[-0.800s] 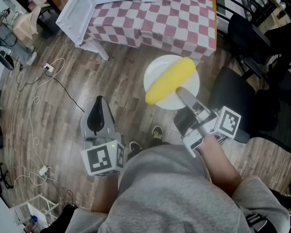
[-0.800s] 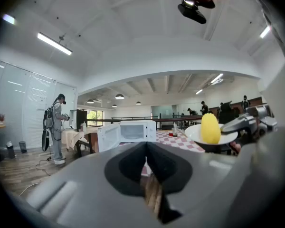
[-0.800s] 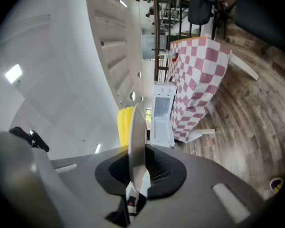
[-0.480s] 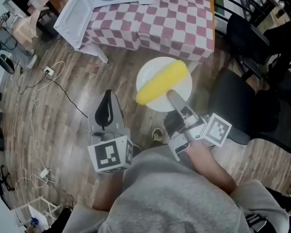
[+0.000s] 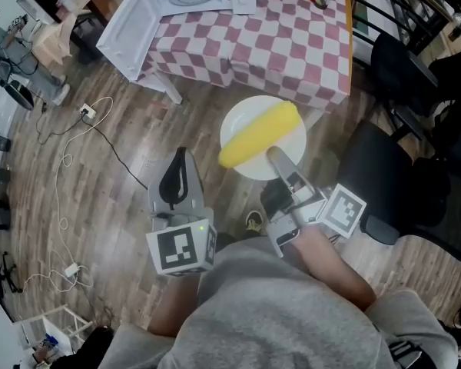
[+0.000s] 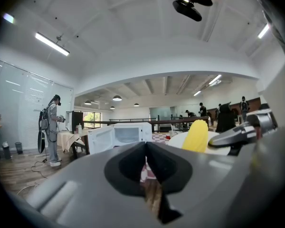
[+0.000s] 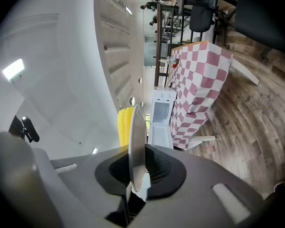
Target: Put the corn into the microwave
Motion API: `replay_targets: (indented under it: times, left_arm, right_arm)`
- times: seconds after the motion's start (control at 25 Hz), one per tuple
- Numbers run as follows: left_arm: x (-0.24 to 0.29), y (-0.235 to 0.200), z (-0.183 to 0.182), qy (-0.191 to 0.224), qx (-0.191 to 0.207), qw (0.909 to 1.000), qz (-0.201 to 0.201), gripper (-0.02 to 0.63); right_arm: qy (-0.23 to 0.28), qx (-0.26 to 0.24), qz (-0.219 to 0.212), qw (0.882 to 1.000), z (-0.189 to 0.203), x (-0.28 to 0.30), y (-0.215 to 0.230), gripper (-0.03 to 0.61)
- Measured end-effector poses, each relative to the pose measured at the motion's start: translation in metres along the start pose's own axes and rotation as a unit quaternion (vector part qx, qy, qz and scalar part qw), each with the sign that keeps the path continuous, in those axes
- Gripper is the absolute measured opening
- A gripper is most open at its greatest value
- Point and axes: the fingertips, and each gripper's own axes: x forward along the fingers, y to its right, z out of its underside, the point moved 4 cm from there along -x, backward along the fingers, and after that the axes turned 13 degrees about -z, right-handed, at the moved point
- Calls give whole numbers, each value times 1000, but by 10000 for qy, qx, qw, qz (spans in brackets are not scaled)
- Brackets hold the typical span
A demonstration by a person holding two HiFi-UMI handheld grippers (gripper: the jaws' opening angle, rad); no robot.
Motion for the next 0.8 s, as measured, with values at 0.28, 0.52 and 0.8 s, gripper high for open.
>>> replay_targets:
  times: [0.28,0.52,0.8]
  left_arm:
    - [3,0,-1,52,8,9999,-127,11]
    - [7,1,-5,97,33,9998,-143,11]
    - [26,-6,-2,107,27,9999,-119,11]
  right_arm:
    - [-148,3,-45,9999,-5,9,3,28]
    - [-97,11,-55,9999,-11,15,1,28]
    - [-28,2,-90,10000,-15,33,6,28]
